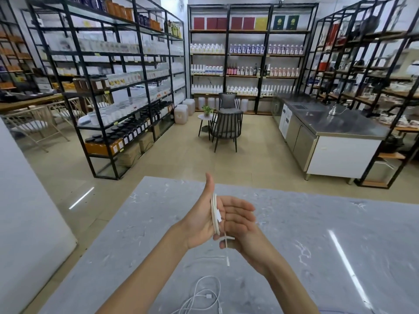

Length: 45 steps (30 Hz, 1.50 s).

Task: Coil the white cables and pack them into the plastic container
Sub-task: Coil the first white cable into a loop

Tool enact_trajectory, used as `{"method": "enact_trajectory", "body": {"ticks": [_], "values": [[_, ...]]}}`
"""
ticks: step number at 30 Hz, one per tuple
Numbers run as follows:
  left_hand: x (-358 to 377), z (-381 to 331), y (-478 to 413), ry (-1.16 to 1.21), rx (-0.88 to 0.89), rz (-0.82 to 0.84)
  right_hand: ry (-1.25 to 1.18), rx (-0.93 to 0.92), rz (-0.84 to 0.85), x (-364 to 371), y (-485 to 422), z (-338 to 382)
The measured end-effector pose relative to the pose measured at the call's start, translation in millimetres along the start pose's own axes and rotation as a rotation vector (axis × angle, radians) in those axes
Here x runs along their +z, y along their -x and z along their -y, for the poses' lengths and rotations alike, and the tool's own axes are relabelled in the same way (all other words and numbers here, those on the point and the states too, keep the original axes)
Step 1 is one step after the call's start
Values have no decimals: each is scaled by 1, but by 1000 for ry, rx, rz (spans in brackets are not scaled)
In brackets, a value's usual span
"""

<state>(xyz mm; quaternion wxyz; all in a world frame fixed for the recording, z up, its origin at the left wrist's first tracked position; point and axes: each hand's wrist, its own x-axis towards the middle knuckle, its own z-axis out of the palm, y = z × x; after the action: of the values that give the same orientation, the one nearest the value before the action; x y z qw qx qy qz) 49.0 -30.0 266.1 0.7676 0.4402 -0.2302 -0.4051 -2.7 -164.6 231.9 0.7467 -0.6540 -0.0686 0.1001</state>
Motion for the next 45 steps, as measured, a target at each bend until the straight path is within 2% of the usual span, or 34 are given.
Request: {"method": "enact_trajectory", "body": {"ticks": [4,6,8,10,12,17,21,23,25,26,29,31,37,41,45], "values": [[-13,-3,-3,-70,104,-262,29,74,4,13,14,-10],[-16,0,-5,-103,120,-373,157,108,-64,17,17,-14],[-14,8,-7,-162,115,-437,488,34,-148,20,22,-12],[-11,16,-10,-212,108,-479,929,-107,-227,22,26,-14],[-8,20,-13,-214,102,-502,1143,-257,-348,26,32,-17],[-3,14,-14,-272,16,-370,1132,-616,-428,13,28,-9],[2,19,-8,-308,-124,-139,1209,-903,-332,-18,17,1],[5,22,-6,-246,-164,-66,1174,-867,-390,-27,12,2],[5,22,-7,-223,-236,-18,1027,-706,-426,-31,9,1],[5,23,-7,-224,-283,22,956,-633,-385,-34,7,0],[9,22,-8,-244,-362,122,651,-386,-32,-40,7,1],[11,21,-9,-269,-375,131,444,-286,71,-39,7,0],[20,15,-7,-390,-387,29,284,-334,-174,-25,11,-23],[27,13,-2,-490,-339,-105,255,-358,-215,-19,13,-27],[31,13,-3,-636,-200,-331,220,-379,-261,-10,9,-26]]}}
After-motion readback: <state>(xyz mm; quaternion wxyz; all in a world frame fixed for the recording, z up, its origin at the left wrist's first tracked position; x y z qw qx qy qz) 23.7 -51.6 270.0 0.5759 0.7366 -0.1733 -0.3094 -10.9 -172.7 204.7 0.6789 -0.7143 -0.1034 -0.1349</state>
